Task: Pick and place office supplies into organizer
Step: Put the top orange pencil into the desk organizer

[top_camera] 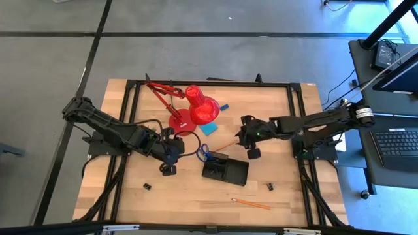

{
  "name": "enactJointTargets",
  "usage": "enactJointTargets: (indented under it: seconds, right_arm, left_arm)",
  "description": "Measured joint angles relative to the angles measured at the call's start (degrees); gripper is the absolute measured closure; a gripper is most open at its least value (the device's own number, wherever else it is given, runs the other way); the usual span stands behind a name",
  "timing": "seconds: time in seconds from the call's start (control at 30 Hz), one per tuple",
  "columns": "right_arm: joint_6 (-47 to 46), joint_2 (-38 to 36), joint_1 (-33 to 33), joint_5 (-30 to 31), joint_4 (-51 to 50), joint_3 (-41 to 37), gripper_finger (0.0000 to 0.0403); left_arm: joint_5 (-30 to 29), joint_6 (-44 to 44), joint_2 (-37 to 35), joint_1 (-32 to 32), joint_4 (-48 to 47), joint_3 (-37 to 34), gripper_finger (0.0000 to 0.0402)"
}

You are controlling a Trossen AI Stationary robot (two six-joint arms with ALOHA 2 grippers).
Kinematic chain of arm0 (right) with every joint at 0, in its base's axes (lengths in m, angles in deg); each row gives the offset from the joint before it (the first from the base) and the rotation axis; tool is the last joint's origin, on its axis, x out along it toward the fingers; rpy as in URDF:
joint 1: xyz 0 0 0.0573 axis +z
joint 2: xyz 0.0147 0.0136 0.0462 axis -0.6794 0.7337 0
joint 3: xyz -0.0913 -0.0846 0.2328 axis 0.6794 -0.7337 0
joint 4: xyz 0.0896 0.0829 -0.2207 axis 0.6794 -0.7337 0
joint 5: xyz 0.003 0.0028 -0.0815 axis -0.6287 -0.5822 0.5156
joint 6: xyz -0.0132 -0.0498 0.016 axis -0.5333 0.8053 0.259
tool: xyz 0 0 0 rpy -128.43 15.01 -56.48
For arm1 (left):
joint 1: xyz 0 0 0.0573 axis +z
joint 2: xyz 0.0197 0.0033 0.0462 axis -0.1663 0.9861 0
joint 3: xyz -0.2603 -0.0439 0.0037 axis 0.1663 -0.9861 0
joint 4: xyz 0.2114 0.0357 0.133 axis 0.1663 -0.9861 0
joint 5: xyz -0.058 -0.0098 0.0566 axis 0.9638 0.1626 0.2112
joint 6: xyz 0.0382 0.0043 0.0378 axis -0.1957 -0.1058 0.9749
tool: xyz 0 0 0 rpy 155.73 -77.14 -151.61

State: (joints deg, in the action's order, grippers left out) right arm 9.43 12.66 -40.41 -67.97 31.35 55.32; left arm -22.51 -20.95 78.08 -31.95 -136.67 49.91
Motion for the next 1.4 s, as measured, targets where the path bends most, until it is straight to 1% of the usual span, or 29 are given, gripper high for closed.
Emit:
enactJointTargets:
  seconds: [0.27,0.4,0.5,0.77,0.93,1.17,1.27,1.4]
  right_arm:
    - [-0.04,3.71,-4.6,-0.23,-5.4,0.0,0.0258]
    - [0.13,6.45,-6.71,-3.05,-5.74,0.0,0.0266]
    - [1.12,8.34,-7.66,-3.18,-6.08,0.0,0.0272]
    - [2.83,12.42,-8.87,-3.18,-4.77,0.0,0.0285]
    - [3.15,15.23,-8.87,-3.18,-3.11,0.0,0.0286]
    - [4.2,19.12,-8.87,-3.21,-4.08,1.74,0.0286]
    - [4.2,20.96,-8.88,-3.29,-7.2,4.17,0.0286]
    - [3.65,23.73,-9.05,-3.37,-14.46,8.41,0.0286]
  left_arm:
    - [-0.04,0.08,0.0,0.45,0.0,0.0,0.0286]
    - [-0.04,0.04,0.0,0.42,0.0,0.0,0.0286]
    - [-0.04,0.04,0.0,0.42,0.0,0.0,0.0286]
    - [-0.1,0.03,0.0,0.42,0.0,0.0,0.0286]
    - [-0.18,0.01,0.0,0.42,0.01,0.0,0.0286]
    - [-0.26,0.05,0.0,0.42,0.02,0.0,0.0286]
    - [-0.3,0.04,0.0,0.42,0.05,0.0,0.0286]
    - [-0.32,0.06,0.0,0.42,0.07,0.0,0.0286]
